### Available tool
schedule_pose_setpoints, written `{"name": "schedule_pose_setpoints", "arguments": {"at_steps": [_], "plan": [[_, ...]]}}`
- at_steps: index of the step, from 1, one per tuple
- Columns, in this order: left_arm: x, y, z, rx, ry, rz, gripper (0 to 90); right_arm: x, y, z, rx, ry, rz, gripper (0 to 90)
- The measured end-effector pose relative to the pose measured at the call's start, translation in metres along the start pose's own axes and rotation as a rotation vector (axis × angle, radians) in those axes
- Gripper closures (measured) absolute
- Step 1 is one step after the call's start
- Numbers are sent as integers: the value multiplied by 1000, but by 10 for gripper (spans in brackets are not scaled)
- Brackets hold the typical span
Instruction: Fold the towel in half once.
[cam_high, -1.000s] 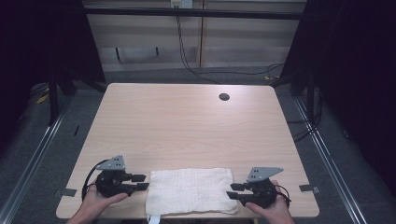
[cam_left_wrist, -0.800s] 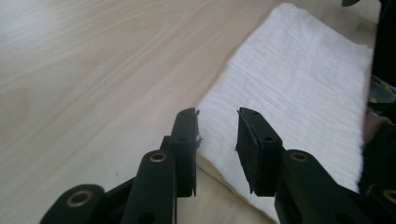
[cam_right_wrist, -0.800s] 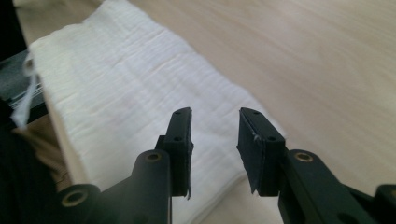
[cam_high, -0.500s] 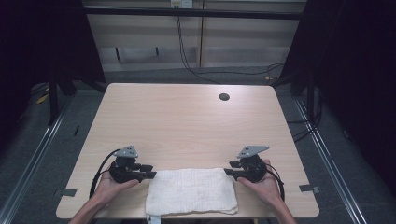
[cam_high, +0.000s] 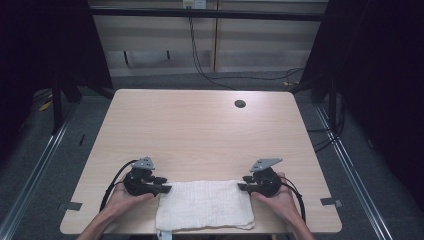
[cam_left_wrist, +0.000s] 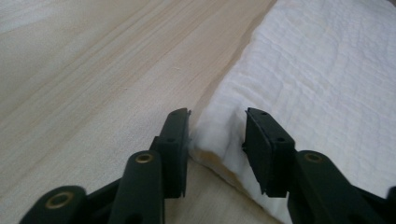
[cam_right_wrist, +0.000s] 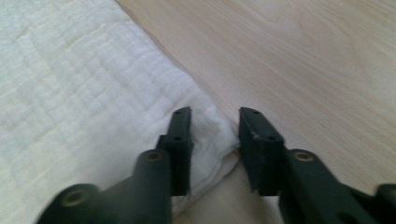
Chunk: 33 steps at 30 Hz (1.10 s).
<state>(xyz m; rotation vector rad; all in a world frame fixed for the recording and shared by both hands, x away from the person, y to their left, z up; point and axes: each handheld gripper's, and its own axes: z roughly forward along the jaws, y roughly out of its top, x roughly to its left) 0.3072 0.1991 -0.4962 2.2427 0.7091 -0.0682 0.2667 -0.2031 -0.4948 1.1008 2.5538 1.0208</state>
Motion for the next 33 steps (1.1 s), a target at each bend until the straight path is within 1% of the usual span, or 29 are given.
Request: {"name": "schedule_pose_setpoints", "arguments": {"at_steps": [1, 2, 3, 4, 5, 6, 7, 8, 9, 10, 11, 14, 15, 16, 18, 20, 21, 22, 23, 24, 25, 26, 27, 28, 29, 30, 31, 32, 33], "plan": [[0, 0, 0, 2, -5, -3, 627, 0, 0, 0, -4, 6, -4, 727], [0, 0, 0, 4, -7, -12, 649, 1, 0, 1, -8, 8, 2, 791], [0, 1, 0, 14, -13, -6, 688, 1, -1, 0, -3, 18, 13, 849], [-1, 1, 1, 14, -8, -1, 727, 2, 0, 0, -8, 23, 10, 860], [-1, 2, 3, 13, -2, -5, 763, 3, 0, 0, 0, 14, 3, 867], [0, 3, 4, 17, -7, -6, 806, 3, 1, -1, 8, 14, -4, 870], [-1, 4, 5, 13, -3, -8, 823, 2, 1, -2, 4, 15, -8, 872], [-2, 6, 7, 15, -5, -7, 834, 0, 1, -4, 5, 12, 10, 873], [-3, 7, 7, 23, -8, -5, 840, -2, 0, -5, -1, 13, 18, 874], [-3, 8, 8, 18, -12, -8, 846, -4, 0, -7, -2, 11, 25, 874], [-3, 9, 9, 19, -23, -21, 847, -6, -1, -8, -9, 8, 27, 875], [-7, 12, 14, 25, -34, -25, 850, -11, -3, -13, -8, -9, 35, 875], [-9, 14, 17, 15, -42, -28, 850, -14, -4, -14, -15, -7, 41, 875], [-9, 15, 18, 17, -46, -27, 850, -17, -5, -15, -13, -25, 42, 875], [-12, 21, 22, 10, -49, -25, 850, -21, -7, -16, -4, -39, 52, 875], [-14, 27, 29, 17, -53, -10, 850, -26, -10, -18, -1, -55, 66, 875], [-15, 30, 33, 4, -58, -8, 850, -28, -11, -19, -5, -61, 72, 875], [-15, 32, 35, 7, -63, -15, 850, -30, -12, -21, -6, -79, 72, 875], [-16, 32, 37, 5, -68, -8, 850, -33, -13, -23, -14, -76, 82, 875], [-17, 32, 37, 9, -66, -3, 849, -35, -14, -25, -14, -90, 93, 875], [-16, 32, 37, 12, -65, -2, 850, -37, -16, -25, -15, -88, 99, 873], [-15, 32, 37, -5, -68, -3, 849, -37, -17, -25, -14, -79, 102, 871], [-14, 32, 37, -10, -63, -6, 848, -37, -18, -25, -15, -76, 99, 863], [-12, 32, 37, -13, -63, -13, 848, -36, -17, -25, -7, -79, 98, 839], [-11, 32, 38, -22, -64, -26, 848, -34, -17, -24, -12, -79, 100, 778], [-10, 31, 37, -11, -67, -18, 845, -34, -16, -24, -16, -81, 103, 733], [-11, 30, 38, -12, -63, -14, 838, -32, -15, -25, -17, -81, 107, 697], [-11, 30, 38, -12, -63, -14, 832, -29, -13, -26, -21, -112, 100, 659], [-10, 30, 37, -13, -60, -15, 817, -26, -11, -28, -32, -119, 95, 641]]}}
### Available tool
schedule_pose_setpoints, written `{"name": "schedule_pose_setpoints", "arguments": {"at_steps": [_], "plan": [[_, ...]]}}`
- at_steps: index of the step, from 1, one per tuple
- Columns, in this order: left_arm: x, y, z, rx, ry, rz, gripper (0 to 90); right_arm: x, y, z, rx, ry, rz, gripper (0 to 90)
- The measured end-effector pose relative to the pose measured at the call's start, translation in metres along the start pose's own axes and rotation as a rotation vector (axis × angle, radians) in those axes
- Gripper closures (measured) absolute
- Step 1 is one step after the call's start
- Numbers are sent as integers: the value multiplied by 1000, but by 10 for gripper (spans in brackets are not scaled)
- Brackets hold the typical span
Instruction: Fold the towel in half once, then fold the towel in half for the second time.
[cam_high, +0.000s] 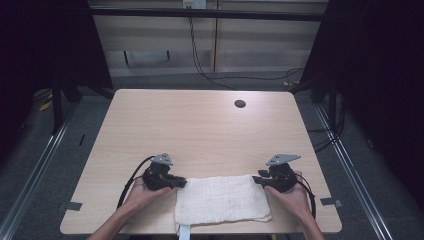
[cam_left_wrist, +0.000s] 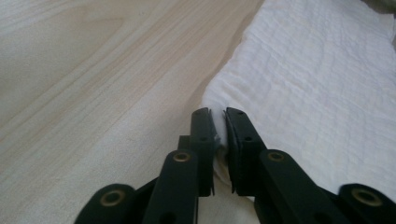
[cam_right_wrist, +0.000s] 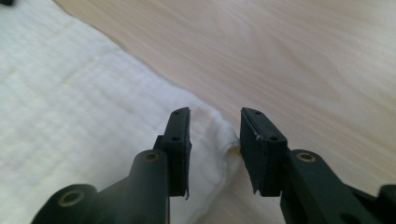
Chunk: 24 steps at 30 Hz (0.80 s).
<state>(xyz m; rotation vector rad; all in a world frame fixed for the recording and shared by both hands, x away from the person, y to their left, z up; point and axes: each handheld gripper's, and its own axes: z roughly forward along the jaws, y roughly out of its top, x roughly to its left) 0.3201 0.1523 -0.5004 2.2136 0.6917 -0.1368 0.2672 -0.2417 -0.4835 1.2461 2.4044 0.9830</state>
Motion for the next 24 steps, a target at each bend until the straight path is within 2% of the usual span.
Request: {"name": "schedule_pose_setpoints", "arguments": {"at_steps": [3, 5, 8, 9, 13, 15, 17, 22, 24], "plan": [[0, 1, -3, -26, 29, -6, 705, 15, 6, -9, -41, 16, -32, 636], [1, 3, -6, -43, 57, -7, 643, 29, 8, -11, -51, 50, -61, 635], [2, 4, -9, -68, 67, -19, 607, 49, 10, -8, -51, 117, -82, 631], [2, 4, -9, -66, 68, -20, 600, 56, 11, -7, -50, 127, -100, 626], [2, 4, -10, -79, 69, -24, 568, 81, 19, -1, -54, 209, -118, 577], [2, 4, -9, -63, 68, -14, 565, 94, 24, 5, -54, 246, -126, 559], [1, 4, -10, -69, 70, -11, 559, 105, 29, 13, -44, 261, -145, 533], [0, 5, -13, -83, 74, -7, 543, 134, 41, 30, -12, 334, -211, 538], [1, 5, -13, -81, 77, -10, 535, 142, 44, 34, -6, 367, -221, 540]]}}
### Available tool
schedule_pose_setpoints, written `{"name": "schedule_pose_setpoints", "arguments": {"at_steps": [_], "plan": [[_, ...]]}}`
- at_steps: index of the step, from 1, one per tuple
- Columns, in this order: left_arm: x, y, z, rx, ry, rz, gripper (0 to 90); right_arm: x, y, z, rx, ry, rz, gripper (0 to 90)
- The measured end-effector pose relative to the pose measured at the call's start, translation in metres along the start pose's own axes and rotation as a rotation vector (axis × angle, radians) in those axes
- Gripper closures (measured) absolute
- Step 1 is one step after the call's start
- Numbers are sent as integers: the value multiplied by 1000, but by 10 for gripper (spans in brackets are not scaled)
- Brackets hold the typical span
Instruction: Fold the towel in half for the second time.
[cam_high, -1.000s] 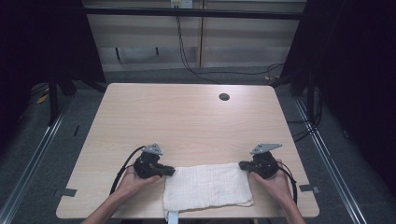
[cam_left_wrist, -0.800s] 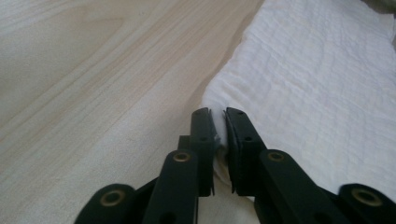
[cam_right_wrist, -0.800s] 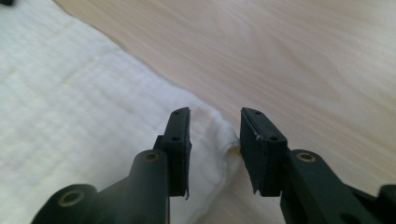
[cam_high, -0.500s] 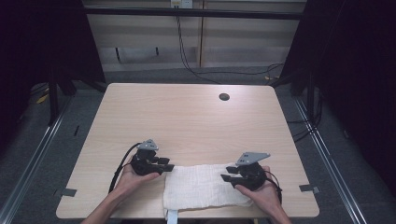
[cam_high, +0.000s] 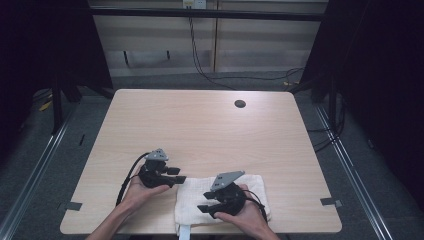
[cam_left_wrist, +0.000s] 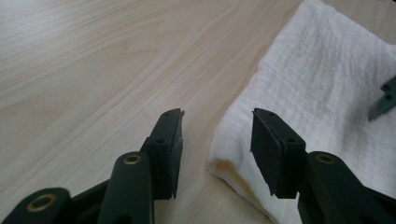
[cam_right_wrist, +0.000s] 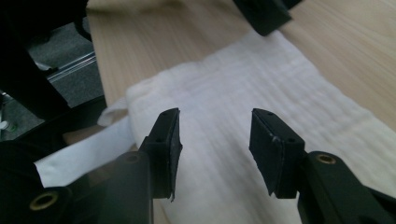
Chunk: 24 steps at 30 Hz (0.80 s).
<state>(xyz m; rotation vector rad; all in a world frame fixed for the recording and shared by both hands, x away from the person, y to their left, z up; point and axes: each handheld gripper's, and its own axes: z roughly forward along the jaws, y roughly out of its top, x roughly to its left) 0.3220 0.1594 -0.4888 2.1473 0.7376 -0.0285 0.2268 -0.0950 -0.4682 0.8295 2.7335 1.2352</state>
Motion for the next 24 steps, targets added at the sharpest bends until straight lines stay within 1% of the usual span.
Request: {"name": "schedule_pose_setpoints", "arguments": {"at_steps": [1, 2, 3, 6, 8, 9, 11, 12, 14, 15, 16, 17, 18, 19, 20, 21, 22, 24], "plan": [[0, 0, 0, -2, 2, -1, 533, 3, 3, 4, 6, 8, -11, 540], [0, 0, -1, 0, 7, -3, 528, 6, 6, 8, 14, 28, -12, 539], [0, 0, -1, -4, 10, -9, 522, 9, 10, 13, 20, 39, -34, 539], [-1, 0, -4, -10, 20, -6, 514, 17, 19, 24, 22, 68, -52, 539], [0, -1, -3, -8, 14, -12, 509, 23, 24, 32, 30, 88, -63, 539], [1, -1, -3, -6, 16, -9, 509, 25, 25, 36, 41, 95, -68, 539], [1, -2, -1, -14, 11, -15, 505, 27, 26, 45, 62, 99, -88, 529], [1, -1, -3, -5, 13, -13, 504, 28, 26, 49, 62, 101, -93, 524], [2, -1, -4, -5, 14, -11, 495, 30, 25, 53, 67, 101, -84, 501], [2, -1, -5, -10, 14, -13, 494, 30, 25, 55, 57, 104, -85, 494], [2, -2, -5, -11, 15, -15, 493, 31, 25, 56, 58, 110, -77, 483], [2, -2, -5, -7, 15, -14, 492, 32, 25, 58, 60, 108, -95, 472], [2, -2, -5, -6, 16, -14, 491, 33, 24, 60, 66, 112, -104, 470], [2, -2, -5, -9, 16, -13, 489, 34, 24, 62, 69, 111, -107, 461], [2, -1, -6, -12, 19, -3, 489, 35, 23, 65, 67, 113, -118, 459], [2, -1, -8, -18, 18, -3, 487, 37, 22, 66, 84, 111, -118, 455], [2, -1, -9, -31, 16, -4, 480, 39, 22, 67, 82, 111, -130, 455], [3, -1, -10, -30, 19, -7, 474, 39, 22, 67, 83, 114, -140, 461]]}}
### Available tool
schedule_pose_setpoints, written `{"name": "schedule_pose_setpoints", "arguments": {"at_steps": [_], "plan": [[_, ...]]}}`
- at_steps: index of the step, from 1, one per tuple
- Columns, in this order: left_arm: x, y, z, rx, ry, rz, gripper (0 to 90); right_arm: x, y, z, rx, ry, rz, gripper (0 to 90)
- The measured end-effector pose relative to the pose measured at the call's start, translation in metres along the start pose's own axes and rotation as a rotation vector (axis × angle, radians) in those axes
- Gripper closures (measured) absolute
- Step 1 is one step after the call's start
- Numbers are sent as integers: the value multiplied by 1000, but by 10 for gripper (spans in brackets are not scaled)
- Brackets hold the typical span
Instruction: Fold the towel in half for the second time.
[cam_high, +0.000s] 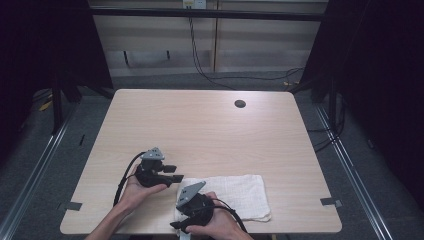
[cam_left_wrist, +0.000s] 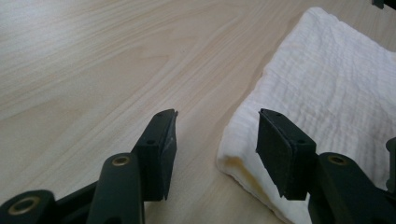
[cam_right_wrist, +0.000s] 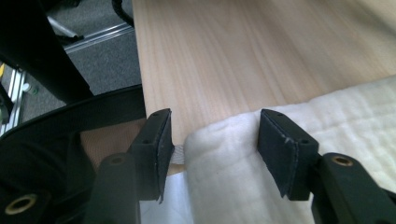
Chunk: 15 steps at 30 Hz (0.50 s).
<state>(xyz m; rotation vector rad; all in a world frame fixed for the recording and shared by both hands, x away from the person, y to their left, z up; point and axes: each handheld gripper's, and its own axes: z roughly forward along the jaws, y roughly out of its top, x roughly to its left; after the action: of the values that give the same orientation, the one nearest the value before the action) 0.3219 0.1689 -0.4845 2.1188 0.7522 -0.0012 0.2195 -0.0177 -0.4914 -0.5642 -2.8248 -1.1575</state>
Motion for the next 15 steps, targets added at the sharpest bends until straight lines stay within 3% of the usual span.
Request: {"name": "schedule_pose_setpoints", "arguments": {"at_steps": [4, 7, 11, 15], "plan": [[1, -1, 0, 2, 0, -3, 468, 3, 0, 2, 23, -19, -33, 471], [0, 0, 1, 6, 0, -2, 463, 5, 0, 1, 32, -59, -63, 566], [0, 0, 0, 5, -1, 1, 461, 4, -4, 1, 12, -68, -103, 596], [0, -1, 1, 6, -4, -2, 462, 2, -5, 1, -3, -75, -112, 657]]}}
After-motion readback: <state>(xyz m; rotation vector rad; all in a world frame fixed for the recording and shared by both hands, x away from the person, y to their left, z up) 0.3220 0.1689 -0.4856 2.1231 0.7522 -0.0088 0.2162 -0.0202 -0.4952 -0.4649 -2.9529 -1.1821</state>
